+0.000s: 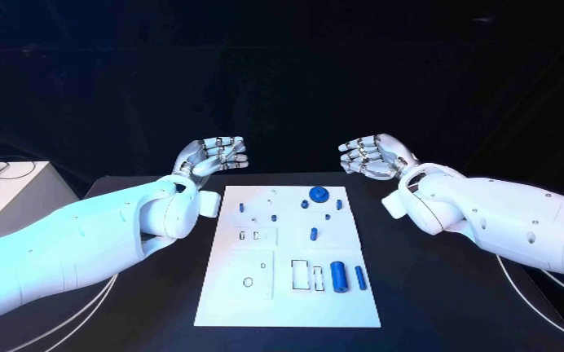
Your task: Assemble the parts on the task board
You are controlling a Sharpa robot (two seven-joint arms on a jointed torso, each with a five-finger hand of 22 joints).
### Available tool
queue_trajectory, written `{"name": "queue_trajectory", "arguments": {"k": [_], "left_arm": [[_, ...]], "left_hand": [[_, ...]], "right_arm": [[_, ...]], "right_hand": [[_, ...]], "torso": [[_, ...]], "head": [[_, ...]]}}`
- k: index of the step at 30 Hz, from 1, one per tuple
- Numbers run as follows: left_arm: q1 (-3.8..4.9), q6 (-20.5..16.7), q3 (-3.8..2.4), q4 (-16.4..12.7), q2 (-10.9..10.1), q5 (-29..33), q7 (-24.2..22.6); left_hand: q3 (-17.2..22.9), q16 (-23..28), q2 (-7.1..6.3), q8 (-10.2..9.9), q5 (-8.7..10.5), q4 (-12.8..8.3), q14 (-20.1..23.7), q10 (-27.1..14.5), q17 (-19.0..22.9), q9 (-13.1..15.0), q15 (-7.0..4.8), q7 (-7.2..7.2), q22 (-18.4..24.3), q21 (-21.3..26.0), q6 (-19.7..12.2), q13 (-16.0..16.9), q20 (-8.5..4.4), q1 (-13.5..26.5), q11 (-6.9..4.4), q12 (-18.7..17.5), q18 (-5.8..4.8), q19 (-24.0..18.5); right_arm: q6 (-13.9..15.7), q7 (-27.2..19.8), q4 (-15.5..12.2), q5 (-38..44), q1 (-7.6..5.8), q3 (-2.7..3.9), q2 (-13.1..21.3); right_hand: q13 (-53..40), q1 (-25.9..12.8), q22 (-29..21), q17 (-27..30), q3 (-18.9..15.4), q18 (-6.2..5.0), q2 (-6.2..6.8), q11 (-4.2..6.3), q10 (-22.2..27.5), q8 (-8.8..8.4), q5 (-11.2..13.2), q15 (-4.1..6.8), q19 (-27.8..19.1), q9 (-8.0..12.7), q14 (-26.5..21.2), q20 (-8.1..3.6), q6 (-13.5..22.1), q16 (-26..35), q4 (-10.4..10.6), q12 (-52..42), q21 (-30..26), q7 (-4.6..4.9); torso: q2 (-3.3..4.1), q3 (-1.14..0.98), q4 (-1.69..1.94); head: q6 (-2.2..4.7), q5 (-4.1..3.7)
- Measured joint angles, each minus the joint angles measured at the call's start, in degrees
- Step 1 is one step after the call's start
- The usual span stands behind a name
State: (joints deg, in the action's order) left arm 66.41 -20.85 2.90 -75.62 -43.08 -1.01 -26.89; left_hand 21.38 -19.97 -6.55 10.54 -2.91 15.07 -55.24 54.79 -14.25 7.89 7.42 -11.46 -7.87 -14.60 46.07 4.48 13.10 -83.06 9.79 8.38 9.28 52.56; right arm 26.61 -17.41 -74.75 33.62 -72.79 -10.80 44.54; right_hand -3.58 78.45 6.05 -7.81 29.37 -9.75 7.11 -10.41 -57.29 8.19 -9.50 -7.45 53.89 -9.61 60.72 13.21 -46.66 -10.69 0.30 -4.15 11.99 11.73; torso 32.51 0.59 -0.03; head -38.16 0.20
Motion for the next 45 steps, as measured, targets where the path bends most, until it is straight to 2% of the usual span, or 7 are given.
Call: {"name": "queue_trajectory", "arguments": {"k": [6, 10, 19, 21, 23, 35, 45], "left_arm": [[-0.01, 1.17, 0.04, -5.69, -3.58, -1.24, 0.76], [0.22, 1.83, -0.13, -9.52, -6.25, -1.64, 1.28], [0.83, 3.38, -0.55, -15.56, -9.31, -1.98, 2.63], [0.98, 3.78, -0.56, -16.64, -9.76, -2.03, 2.97], [1.05, 4.08, -0.56, -17.43, -10.08, -2.08, 3.24], [1.42, 5.17, -0.76, -20.35, -11.33, -2.36, 4.36], [1.5, 5.34, -0.94, -21.44, -11.96, -2.44, 4.75]], "left_hand": [[3.02, -15.06, -1.54, 2.32, 0.0, -0.3, -5.24, 7.01, -10.12, 1.64, -2.56, -0.68, -4.84, -8.59, 3.94, 0.27, -2.76, 0.23, -1.45, 0.0, -0.02, 5.93], [4.43, -24.32, -2.14, 3.3, 0.0, -0.64, -6.79, 9.88, -15.8, 2.66, -3.7, -0.37, -8.75, -14.88, 4.65, 0.61, -4.09, 0.83, -2.11, -0.4, -0.02, 7.26], [5.6, -35.65, -3.76, 3.97, 0.01, -1.01, -9.17, 12.61, -22.39, 3.88, -4.66, 0.14, -15.68, -25.88, 5.11, 2.14, -5.36, 2.45, -3.23, 0.23, -0.02, 9.07], [5.67, -36.72, -4.02, 3.97, 0.01, -1.08, -9.15, 12.61, -22.89, 4.05, -4.68, 0.44, -17.17, -28.32, 4.81, 2.46, -5.4, 2.71, -3.23, 0.24, -0.03, 9.4], [6.4, -38.27, -4.77, 4.21, 0.01, -1.34, -8.15, 11.93, -23.61, 4.46, -5.0, 0.55, -20.47, -33.58, 4.05, 3.06, -5.6, 3.46, -3.22, 0.46, -0.03, 10.01], [6.61, -38.51, -4.84, 4.24, 0.01, -1.56, -7.68, 10.52, -23.71, 4.64, -4.83, 0.32, -22.83, -37.25, 3.27, 3.17, -5.4, 3.53, -2.83, 0.45, 0.59, 9.8], [6.77, -38.51, -5.07, 4.24, 0.01, -1.72, -7.59, 9.81, -23.56, 4.68, -4.74, 0.12, -23.36, -37.96, 3.07, 3.16, -5.19, 3.76, -2.52, 0.45, 0.59, 9.58]], "right_arm": [[-0.29, 3.43, -0.77, 12.19, -1.35, -0.01, 0.27], [-1.09, 6.31, -1.31, 19.76, -2.74, 0.05, 0.01], [-2.57, 13.08, -1.69, 33.24, -3.99, 0.01, -1.44], [-2.79, 14.91, -1.67, 36.1, -4.1, 0.01, -1.96], [-2.99, 16.42, -1.67, 38.32, -4.18, -0.09, -2.49], [-4.5, 22.58, -1.07, 47.64, -4.12, -1.22, -4.92], [-6.51, 26.36, -1.29, 51.4, -3.68, -1.47, -4.91]], "right_hand": [[-0.1, 0.75, 5.64, -5.4, -1.07, 0.0, 0.75, 1.89, -5.73, 0.45, 0.0, 3.52, 7.59, -0.15, 11.14, -3.9, -4.02, -6.54, -1.67, 0.0, 9.91, 0.46], [-0.29, 0.74, 16.78, -17.05, -0.14, 0.0, 0.76, 3.35, -9.33, 0.45, 0.0, 5.58, 13.71, -0.34, 18.43, -6.06, -6.42, -20.48, -2.51, 0.0, 23.25, -0.59], [-1.49, -1.42, 46.2, -45.43, 2.66, 2.77, 3.64, 5.13, -12.82, 1.07, -3.05, 7.16, 23.82, -2.56, 23.01, -7.51, -9.55, -51.18, -2.2, 0.23, 50.32, -2.02], [-1.81, -1.9, 51.54, -49.07, 2.66, 4.05, 4.61, 5.12, -12.35, 1.09, -3.91, 7.16, 25.56, -3.12, 23.01, -7.58, -9.55, -54.99, -2.2, 0.23, 54.69, -2.02], [-2.85, -4.07, 63.88, -58.19, 2.63, 5.85, 6.79, 5.23, -9.03, 1.09, -5.4, 7.15, 29.28, -4.77, 23.01, -7.58, -8.57, -63.9, -1.85, 0.03, 64.62, -2.94], [-4.43, -4.53, 65.79, -62.19, 2.09, 5.84, 7.25, 5.25, -6.08, 1.34, -5.71, 7.15, 29.83, -6.58, 23.01, -7.57, -7.79, -67.53, -1.32, -1.28, 66.6, -3.57], [-4.8, -4.53, 64.68, -61.96, 1.63, 5.83, 7.24, 5.33, -5.22, 1.77, -5.25, 7.15, 29.83, -7.15, 23.0, -7.57, -7.49, -67.53, -0.85, -1.48, 65.99, -3.87]], "torso": [[1.0, -0.25, 0.58], [2.32, -0.2, 1.12], [4.39, 0.79, 2.91], [4.72, 0.96, 3.32], [5.07, 1.15, 3.78], [6.55, 2.0, 5.63], [7.38, 2.46, 6.12]], "head": [[-0.01, -0.49], [0.26, -1.39], [-0.02, -2.88], [-0.14, -3.1], [-0.2, -3.31], [-0.44, -4.52], [-0.8, -5.32]]}}
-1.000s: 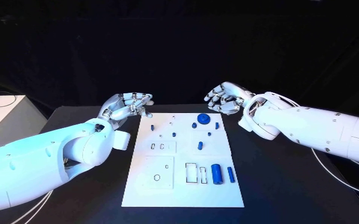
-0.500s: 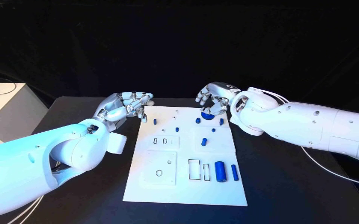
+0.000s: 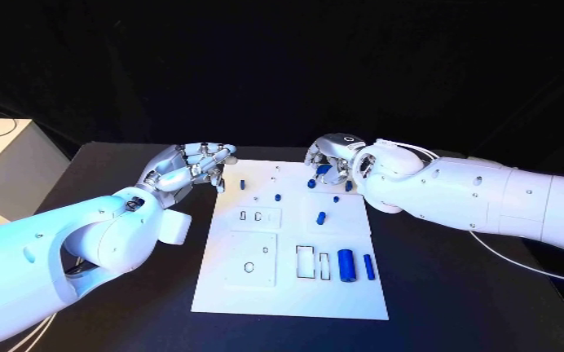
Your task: Assemble the parts on the task board
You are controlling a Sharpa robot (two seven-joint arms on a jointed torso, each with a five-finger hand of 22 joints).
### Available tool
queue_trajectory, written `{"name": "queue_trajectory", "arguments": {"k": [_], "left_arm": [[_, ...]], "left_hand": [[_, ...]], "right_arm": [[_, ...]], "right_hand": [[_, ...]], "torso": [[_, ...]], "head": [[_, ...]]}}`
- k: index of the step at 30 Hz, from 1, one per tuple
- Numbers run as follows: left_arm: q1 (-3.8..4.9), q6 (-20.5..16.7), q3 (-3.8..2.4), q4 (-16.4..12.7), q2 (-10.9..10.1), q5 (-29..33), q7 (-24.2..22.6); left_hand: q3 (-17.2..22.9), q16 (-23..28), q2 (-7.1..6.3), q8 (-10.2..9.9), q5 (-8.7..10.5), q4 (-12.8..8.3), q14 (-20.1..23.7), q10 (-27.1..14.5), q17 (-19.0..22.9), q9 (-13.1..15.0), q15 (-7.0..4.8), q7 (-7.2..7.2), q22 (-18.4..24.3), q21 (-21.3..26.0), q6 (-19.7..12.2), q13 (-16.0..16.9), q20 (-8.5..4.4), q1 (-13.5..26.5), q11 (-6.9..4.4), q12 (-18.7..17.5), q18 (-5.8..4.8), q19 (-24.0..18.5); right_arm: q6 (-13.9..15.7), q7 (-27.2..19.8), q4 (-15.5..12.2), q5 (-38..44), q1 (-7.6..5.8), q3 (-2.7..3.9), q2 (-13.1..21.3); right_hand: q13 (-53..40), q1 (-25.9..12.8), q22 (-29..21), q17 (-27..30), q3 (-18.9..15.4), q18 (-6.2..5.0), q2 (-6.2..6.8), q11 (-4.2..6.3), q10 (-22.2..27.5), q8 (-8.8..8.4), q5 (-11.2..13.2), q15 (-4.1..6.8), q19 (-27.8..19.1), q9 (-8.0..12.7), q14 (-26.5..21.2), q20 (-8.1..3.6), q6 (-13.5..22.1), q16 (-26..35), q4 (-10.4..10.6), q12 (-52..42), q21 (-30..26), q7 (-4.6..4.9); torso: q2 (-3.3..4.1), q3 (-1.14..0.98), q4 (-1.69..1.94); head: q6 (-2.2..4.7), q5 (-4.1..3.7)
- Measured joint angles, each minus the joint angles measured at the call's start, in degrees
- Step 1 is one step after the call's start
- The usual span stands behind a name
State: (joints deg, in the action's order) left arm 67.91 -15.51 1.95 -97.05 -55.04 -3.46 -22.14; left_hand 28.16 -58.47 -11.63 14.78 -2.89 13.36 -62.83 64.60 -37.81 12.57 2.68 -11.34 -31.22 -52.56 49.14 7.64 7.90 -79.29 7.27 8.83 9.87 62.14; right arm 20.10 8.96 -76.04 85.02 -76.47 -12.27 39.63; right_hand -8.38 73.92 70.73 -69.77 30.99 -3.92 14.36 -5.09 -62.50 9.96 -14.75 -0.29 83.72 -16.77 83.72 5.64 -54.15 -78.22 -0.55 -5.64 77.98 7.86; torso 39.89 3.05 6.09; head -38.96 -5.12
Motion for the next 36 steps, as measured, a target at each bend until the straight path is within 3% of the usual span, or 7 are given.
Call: {"name": "queue_trajectory", "arguments": {"k": [19, 28, 36], "left_arm": [[0.38, -0.03, -0.28, -0.44, -0.56, -0.06, 0.07], [0.45, -0.03, -0.29, -0.58, -0.68, -0.06, 0.08], [0.46, -0.02, -0.3, -0.56, -0.68, -0.06, 0.09]], "left_hand": [[0.16, 0.0, 0.0, 0.0, 0.0, -0.16, 0.4, -1.02, 0.15, -0.01, 0.4, -0.2, -0.59, -0.91, -0.62, -0.12, 0.19, 0.0, 0.2, -0.26, -0.03, -0.63], [0.32, 0.0, 0.01, 0.0, 0.0, -0.33, 0.39, -1.02, 0.15, 0.04, 0.4, -0.41, -0.65, -1.25, -0.83, -0.12, 0.39, -0.01, 0.2, -0.24, -0.1, -0.82], [0.33, 0.23, 0.01, -0.28, 0.0, -0.34, 0.39, -1.24, 0.21, 0.03, 0.41, -0.22, -0.82, -1.48, -1.05, -0.18, 0.41, -0.01, 0.39, -0.24, -0.11, -0.84]], "right_arm": [[-2.66, 4.47, 0.67, 3.32, 1.36, -0.14, -0.39], [-3.02, 5.05, 1.01, 3.7, 1.57, -0.16, -0.59], [-2.8, 5.0, 0.89, 3.72, 1.6, -0.16, -0.6]], "right_hand": [[-0.44, 0.0, -0.5, 0.21, -0.64, -0.02, 0.0, -0.01, 0.81, 0.0, 0.69, 0.0, 0.0, -0.63, 0.0, 0.0, 0.2, 0.0, 0.64, -0.54, -0.46, -0.62], [-0.71, 0.0, -0.5, 0.29, -0.8, -0.02, 0.0, -0.21, 1.02, 0.46, 0.69, 0.0, 0.0, -1.05, 0.0, 0.0, 0.08, 0.0, 0.79, -1.2, -0.46, -0.73], [-1.38, -0.78, -0.44, 0.38, -0.72, -0.02, -0.79, -0.21, 1.02, 0.91, 2.57, 0.0, -0.01, -2.0, 0.0, 0.0, -0.55, -0.23, 1.82, -2.29, -0.46, -0.39]], "torso": [[1.02, 0.51, 0.66], [1.55, 0.59, 0.81], [1.9, 0.64, 0.92]], "head": [[-0.48, -0.09], [-0.18, -0.19], [0.01, -0.14]]}}
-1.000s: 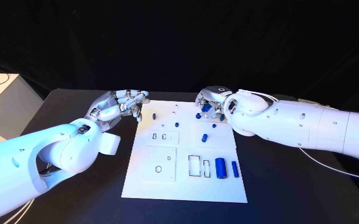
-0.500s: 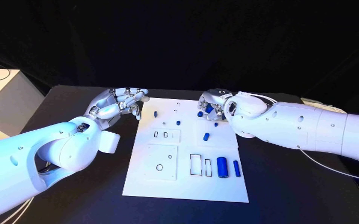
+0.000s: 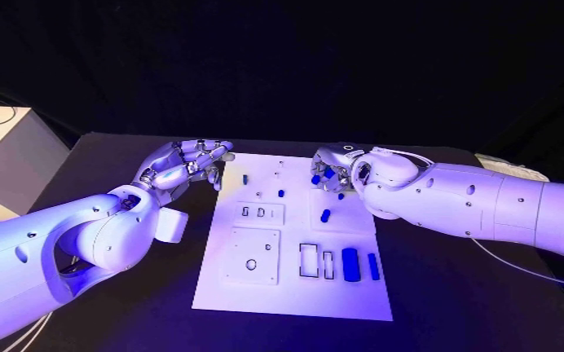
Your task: Assemble the parts on the task board
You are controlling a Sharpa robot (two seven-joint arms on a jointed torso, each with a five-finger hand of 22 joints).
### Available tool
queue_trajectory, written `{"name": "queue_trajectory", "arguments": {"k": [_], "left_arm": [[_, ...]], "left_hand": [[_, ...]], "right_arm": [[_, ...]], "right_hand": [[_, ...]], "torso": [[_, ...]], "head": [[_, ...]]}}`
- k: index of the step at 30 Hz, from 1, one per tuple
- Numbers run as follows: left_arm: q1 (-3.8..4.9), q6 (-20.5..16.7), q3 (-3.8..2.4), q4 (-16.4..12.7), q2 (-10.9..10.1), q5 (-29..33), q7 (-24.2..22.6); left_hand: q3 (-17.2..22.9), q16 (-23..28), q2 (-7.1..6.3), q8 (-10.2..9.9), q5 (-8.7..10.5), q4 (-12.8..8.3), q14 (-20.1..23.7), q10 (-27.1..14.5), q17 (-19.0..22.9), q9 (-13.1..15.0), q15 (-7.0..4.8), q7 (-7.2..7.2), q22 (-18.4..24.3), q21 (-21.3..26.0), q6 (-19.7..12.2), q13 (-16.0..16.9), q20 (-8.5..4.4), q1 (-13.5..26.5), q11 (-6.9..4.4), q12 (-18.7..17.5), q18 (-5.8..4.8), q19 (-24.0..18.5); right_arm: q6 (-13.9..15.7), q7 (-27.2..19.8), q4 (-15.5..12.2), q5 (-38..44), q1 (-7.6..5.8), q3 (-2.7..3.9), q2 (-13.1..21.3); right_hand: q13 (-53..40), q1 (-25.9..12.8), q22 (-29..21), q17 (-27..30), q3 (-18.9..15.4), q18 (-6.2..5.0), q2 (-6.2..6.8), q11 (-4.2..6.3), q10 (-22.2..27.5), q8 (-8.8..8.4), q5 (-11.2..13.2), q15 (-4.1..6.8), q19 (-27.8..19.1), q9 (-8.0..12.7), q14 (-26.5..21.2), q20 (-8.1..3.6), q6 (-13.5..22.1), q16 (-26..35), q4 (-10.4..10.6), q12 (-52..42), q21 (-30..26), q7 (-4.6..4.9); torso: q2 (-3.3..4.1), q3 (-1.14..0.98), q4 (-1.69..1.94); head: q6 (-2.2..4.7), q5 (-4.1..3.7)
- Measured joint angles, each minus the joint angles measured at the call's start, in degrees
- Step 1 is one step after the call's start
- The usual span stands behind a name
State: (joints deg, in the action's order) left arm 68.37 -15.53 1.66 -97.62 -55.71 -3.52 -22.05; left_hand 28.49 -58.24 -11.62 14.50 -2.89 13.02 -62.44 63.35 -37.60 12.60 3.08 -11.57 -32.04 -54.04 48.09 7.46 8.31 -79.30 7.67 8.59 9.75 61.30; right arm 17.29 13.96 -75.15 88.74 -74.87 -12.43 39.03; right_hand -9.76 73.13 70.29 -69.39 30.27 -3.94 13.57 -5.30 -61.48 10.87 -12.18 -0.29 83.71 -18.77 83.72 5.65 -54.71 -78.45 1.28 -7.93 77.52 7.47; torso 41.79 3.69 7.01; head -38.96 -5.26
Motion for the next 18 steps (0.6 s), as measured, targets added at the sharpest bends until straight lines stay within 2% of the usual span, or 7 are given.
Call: {"name": "queue_trajectory", "arguments": {"k": [7, 12, 15, 18], "left_arm": [[0.01, 0.01, 0.0, 0.07, 0.02, 0.03, 0.03], [0.01, 0.02, 0.0, 0.18, 0.06, 0.07, 0.05], [0.01, 0.03, 0.0, 0.22, 0.07, 0.1, 0.07], [0.01, 0.05, 0.0, 0.26, 0.12, 0.11, 0.09]], "left_hand": [[0.15, 0.0, 0.0, 0.0, 0.0, -0.15, 0.2, -0.4, 0.06, 0.0, 0.2, -0.18, -0.12, 0.0, -0.19, -0.05, 0.06, 0.0, 0.01, -0.23, -0.01, -0.32], [0.18, 0.0, 0.17, 0.0, 0.0, -0.12, 0.2, -0.46, 0.15, -0.01, 0.2, -0.25, -0.21, -0.26, -0.25, -0.11, 0.05, 0.17, 0.07, -0.23, -0.02, -0.48], [0.31, 0.01, 0.23, 0.0, 0.0, 0.02, 0.2, -0.6, 0.18, -0.01, 0.2, -0.38, -0.21, -0.26, -0.39, -0.11, 0.19, 0.23, 0.22, -0.23, -0.02, -0.62], [0.31, 0.23, 0.23, 0.0, 0.0, 0.02, 0.42, -0.6, 0.25, 0.05, 0.42, -0.38, -0.31, -0.49, -0.39, -0.12, 0.19, 0.23, 0.22, -0.23, -0.02, -0.61]], "right_arm": [[0.54, -0.24, -0.27, -0.29, 0.0, 0.0, -0.09], [1.05, -0.41, -0.3, -0.63, 0.0, 0.0, -0.24], [1.71, -0.46, -0.1, -0.95, 0.0, 0.0, -0.29], [2.67, -0.46, 0.23, -1.25, 0.0, 0.01, -0.35]], "right_hand": [[-0.33, 0.08, 0.26, 0.0, 0.09, 0.0, -0.53, 0.33, -0.33, 0.64, 0.0, 0.0, 0.0, -0.49, 0.0, 0.0, -0.46, 0.0, 0.4, -0.89, 0.0, 0.46], [-0.71, 0.39, 0.76, -0.08, 0.66, 0.0, -0.83, 0.73, -1.03, 1.09, 0.0, 0.21, 0.0, -1.12, 0.21, 0.0, -1.44, -0.22, 0.97, -1.81, 0.0, 0.34], [-1.11, 1.23, 1.46, -0.42, 1.62, -0.01, -2.43, 1.11, -2.84, 2.12, 0.0, 0.72, 0.21, -1.9, 0.31, -0.22, -2.88, -0.55, 1.08, -3.06, 0.37, -0.11], [-1.2, 1.99, 2.23, -0.7, 2.75, -0.01, -3.18, 1.67, -4.34, 3.19, 1.02, 1.14, 0.19, -2.84, 0.31, -0.63, -4.4, -0.79, 0.45, -3.84, 0.85, -0.6]], "torso": [[0.23, 0.1, 0.07], [0.38, 0.16, 0.1], [0.44, 0.2, 0.14], [0.54, 0.25, 0.15]], "head": [[-0.11, -0.35], [-0.17, -0.54], [-0.13, -0.62], [-0.1, -0.65]]}}
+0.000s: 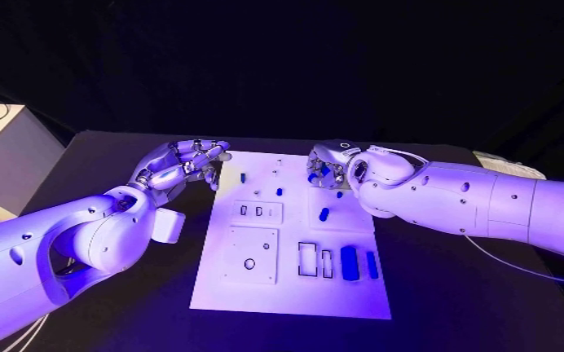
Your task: Assemble the parts on the task board
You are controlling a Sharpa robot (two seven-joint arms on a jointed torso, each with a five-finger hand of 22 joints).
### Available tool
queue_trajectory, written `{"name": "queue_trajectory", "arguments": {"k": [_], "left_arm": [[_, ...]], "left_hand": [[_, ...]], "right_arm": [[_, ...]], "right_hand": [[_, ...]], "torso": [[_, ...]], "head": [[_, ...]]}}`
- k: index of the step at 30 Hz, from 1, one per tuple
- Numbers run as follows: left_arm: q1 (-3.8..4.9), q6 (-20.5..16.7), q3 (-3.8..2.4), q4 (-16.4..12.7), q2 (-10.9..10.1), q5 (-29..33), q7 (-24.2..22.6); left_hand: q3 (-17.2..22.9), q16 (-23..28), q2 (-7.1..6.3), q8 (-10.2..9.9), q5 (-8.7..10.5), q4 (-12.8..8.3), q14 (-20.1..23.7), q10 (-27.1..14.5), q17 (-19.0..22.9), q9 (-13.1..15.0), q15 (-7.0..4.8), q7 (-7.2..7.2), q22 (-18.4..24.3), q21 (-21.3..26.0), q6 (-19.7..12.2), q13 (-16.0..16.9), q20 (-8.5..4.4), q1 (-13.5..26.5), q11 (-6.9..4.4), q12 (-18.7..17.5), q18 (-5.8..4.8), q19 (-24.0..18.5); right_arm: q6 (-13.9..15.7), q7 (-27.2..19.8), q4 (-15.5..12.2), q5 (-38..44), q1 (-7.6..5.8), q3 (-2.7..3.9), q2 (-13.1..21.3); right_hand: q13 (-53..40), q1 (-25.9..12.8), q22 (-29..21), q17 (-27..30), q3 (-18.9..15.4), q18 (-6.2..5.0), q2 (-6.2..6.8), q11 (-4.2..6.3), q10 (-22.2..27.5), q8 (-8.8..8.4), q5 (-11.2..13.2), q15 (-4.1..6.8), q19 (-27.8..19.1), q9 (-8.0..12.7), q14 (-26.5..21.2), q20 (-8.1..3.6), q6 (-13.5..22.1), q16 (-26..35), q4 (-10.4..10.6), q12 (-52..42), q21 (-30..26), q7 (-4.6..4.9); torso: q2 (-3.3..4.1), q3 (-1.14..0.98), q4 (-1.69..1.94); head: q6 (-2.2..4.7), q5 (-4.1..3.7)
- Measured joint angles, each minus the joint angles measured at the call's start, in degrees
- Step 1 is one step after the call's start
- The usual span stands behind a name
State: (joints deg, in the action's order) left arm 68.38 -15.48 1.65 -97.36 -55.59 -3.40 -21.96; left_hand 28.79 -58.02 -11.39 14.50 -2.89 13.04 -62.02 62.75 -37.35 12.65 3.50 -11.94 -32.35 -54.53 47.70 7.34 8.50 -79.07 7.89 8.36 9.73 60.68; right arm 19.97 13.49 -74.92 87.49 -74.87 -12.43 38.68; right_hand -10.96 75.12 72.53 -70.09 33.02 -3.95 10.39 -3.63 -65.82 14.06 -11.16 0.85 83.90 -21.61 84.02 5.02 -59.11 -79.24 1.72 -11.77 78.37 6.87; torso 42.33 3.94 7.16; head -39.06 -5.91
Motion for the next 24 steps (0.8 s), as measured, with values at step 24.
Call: {"name": "queue_trajectory", "arguments": {"k": [24], "left_arm": [[0.0, 0.41, 0.0, 0.15, 0.16, 0.19, 0.07]], "left_hand": [[0.15, 0.22, 0.0, 0.0, 0.0, -0.15, 0.2, -0.4, 0.13, 0.04, -0.2, 0.0, -0.12, -0.23, 0.0, -0.05, 0.21, 0.0, -0.01, 0.0, -0.02, -0.2]], "right_arm": [[7.73, 2.1, -0.66, 1.06, -0.8, 0.23, -1.79]], "right_hand": [[-0.11, 0.41, 1.44, -0.35, 2.08, 0.0, -0.35, -0.61, -1.03, 2.38, 1.56, 0.81, 0.2, -3.39, 0.01, -0.82, -1.8, -0.2, -2.12, -1.37, 0.72, -0.65]], "torso": [[0.45, 0.11, 0.28]], "head": [[0.31, 0.34]]}}
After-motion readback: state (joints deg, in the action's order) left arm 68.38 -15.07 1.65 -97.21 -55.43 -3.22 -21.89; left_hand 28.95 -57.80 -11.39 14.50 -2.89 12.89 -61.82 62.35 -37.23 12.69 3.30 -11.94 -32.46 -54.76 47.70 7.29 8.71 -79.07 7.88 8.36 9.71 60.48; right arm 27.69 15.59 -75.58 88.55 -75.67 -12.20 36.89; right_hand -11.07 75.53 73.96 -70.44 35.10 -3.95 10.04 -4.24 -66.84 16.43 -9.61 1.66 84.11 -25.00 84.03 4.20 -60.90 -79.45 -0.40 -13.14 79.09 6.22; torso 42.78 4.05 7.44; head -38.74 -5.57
